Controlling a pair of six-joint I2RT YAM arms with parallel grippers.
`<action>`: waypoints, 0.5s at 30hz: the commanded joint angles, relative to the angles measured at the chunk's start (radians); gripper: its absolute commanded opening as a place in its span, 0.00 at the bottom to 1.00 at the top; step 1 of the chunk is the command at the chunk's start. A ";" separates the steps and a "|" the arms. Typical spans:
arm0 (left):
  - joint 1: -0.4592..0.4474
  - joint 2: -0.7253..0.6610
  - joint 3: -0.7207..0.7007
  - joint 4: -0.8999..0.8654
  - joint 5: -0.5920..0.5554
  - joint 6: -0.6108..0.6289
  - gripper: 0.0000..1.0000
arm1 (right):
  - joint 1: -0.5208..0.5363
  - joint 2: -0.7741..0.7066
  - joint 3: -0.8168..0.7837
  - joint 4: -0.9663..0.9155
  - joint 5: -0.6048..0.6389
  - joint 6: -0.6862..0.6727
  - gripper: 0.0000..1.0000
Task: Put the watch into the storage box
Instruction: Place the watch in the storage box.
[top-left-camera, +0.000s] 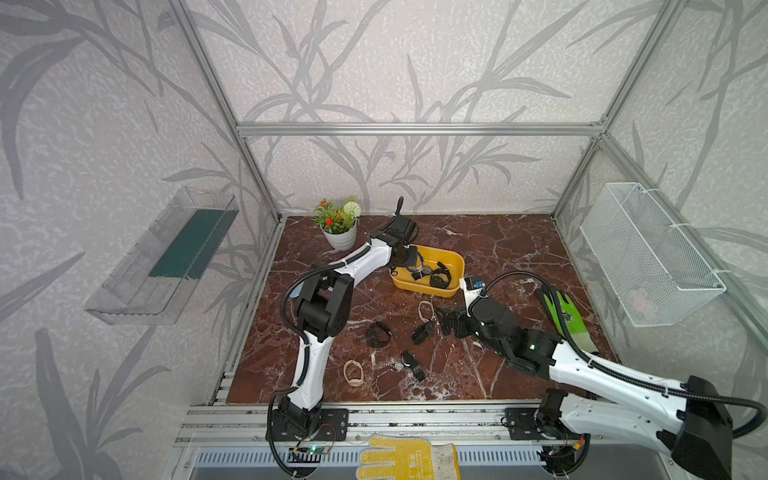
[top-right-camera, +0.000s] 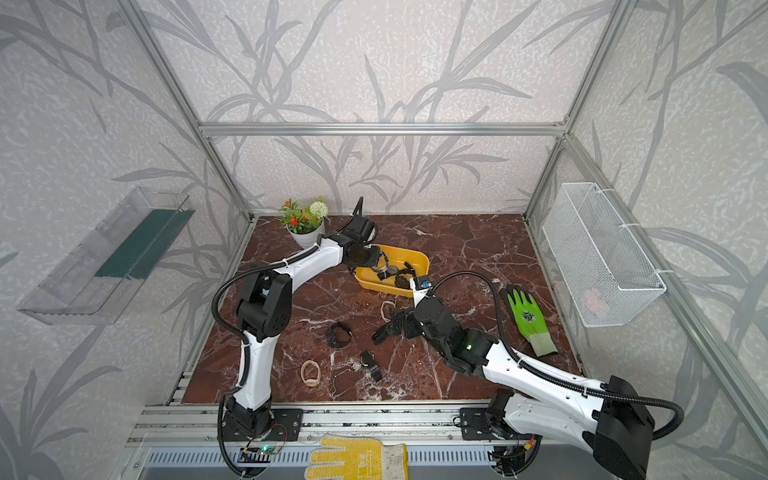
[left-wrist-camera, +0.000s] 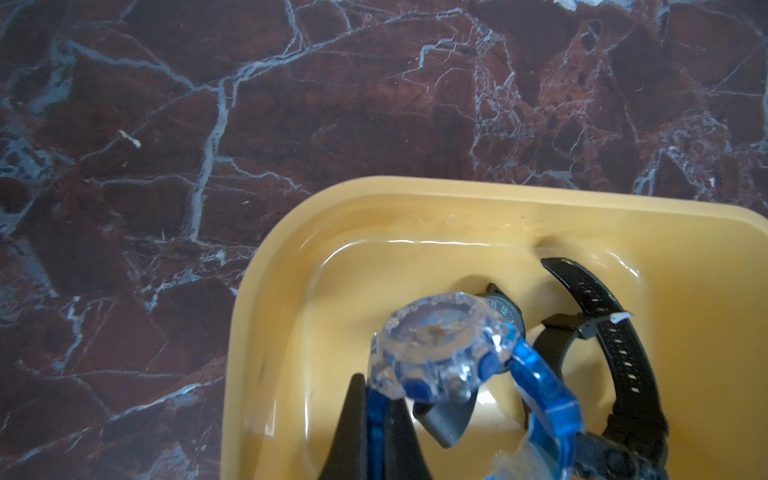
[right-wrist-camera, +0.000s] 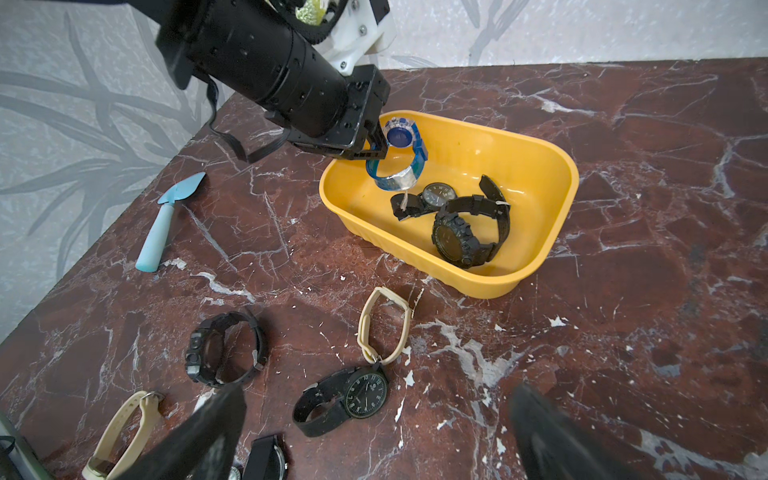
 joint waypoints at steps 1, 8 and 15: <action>0.013 0.046 0.060 -0.049 -0.009 -0.004 0.00 | -0.006 0.007 0.009 -0.003 0.004 0.010 0.99; 0.031 0.105 0.101 -0.073 -0.011 -0.025 0.00 | -0.009 0.026 0.020 -0.004 0.002 0.005 0.99; 0.034 0.128 0.109 -0.070 -0.007 -0.054 0.00 | -0.008 0.054 0.035 0.005 -0.011 0.006 0.99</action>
